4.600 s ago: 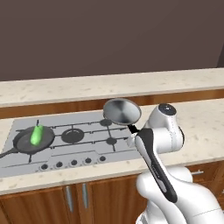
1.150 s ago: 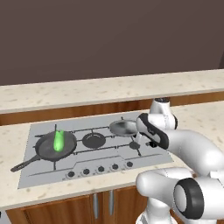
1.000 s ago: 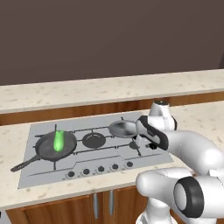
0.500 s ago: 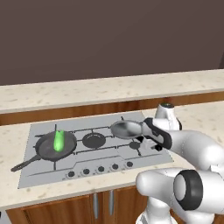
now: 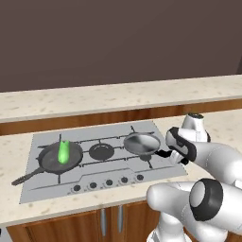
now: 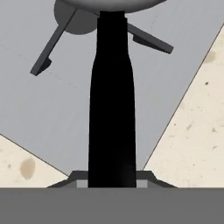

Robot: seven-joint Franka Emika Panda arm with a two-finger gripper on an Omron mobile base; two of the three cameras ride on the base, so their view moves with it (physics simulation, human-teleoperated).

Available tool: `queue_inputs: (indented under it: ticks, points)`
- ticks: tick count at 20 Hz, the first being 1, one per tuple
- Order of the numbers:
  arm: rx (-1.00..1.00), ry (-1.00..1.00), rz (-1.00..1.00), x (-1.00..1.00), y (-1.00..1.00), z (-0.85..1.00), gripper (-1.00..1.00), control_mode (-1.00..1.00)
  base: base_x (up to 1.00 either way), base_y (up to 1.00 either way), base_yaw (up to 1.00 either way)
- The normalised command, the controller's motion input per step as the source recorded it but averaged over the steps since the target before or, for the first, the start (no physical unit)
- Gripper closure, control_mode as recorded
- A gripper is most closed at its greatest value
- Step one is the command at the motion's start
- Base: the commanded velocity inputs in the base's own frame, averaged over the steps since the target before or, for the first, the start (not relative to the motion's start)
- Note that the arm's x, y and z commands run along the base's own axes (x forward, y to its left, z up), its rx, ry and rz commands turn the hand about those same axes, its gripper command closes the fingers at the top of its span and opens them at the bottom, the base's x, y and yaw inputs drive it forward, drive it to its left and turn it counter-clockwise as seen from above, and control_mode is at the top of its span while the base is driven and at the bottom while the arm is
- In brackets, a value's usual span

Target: Place both pans onto different burners. Then place the corn and the fish on different pans.

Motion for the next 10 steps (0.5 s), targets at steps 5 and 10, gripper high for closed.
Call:
queue_inputs:
  ticks: [5, 10]
  points:
    - [0.00, 0.00, 0.19, -0.01, -0.23, -0.17, 1.00, -1.00, 0.00, 0.00, 0.00]
    - [0.00, 0.00, 0.14, 0.10, -0.24, -0.08, 1.00, -1.00, 0.00, 0.00, 0.00]
